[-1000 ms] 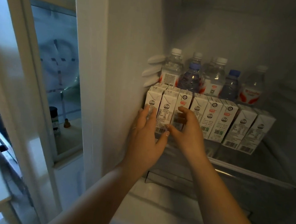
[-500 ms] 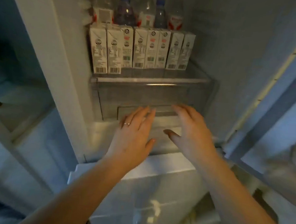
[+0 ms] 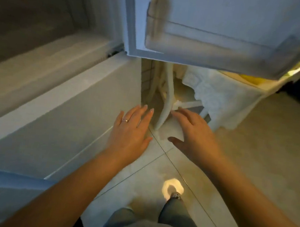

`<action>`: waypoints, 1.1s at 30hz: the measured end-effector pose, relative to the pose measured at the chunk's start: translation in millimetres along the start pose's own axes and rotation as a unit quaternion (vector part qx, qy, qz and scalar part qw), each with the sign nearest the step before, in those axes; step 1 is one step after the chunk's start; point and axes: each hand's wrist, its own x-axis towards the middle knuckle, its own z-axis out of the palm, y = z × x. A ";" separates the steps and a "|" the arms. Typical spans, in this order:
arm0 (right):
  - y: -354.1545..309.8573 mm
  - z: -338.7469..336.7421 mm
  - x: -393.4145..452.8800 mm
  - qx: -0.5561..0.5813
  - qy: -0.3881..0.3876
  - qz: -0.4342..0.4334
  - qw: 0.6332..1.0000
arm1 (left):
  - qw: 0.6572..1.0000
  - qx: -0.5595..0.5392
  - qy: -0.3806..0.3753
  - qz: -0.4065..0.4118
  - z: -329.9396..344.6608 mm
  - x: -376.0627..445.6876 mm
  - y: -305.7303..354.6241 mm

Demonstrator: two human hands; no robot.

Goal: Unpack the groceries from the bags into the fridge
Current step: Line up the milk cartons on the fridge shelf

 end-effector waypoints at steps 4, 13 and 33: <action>69.7 4.6 -51.9 0.021 -0.003 0.095 0.995 | 0.996 -0.003 -0.022 0.088 32.4 24.9 62.6; 260.7 -19.3 -171.0 0.063 -0.025 0.280 0.958 | 0.971 -0.010 -0.091 0.219 102.3 109.3 273.3; 599.8 -82.3 -118.6 0.034 -0.013 0.294 0.955 | 0.964 -0.042 -0.078 0.250 194.5 362.2 496.1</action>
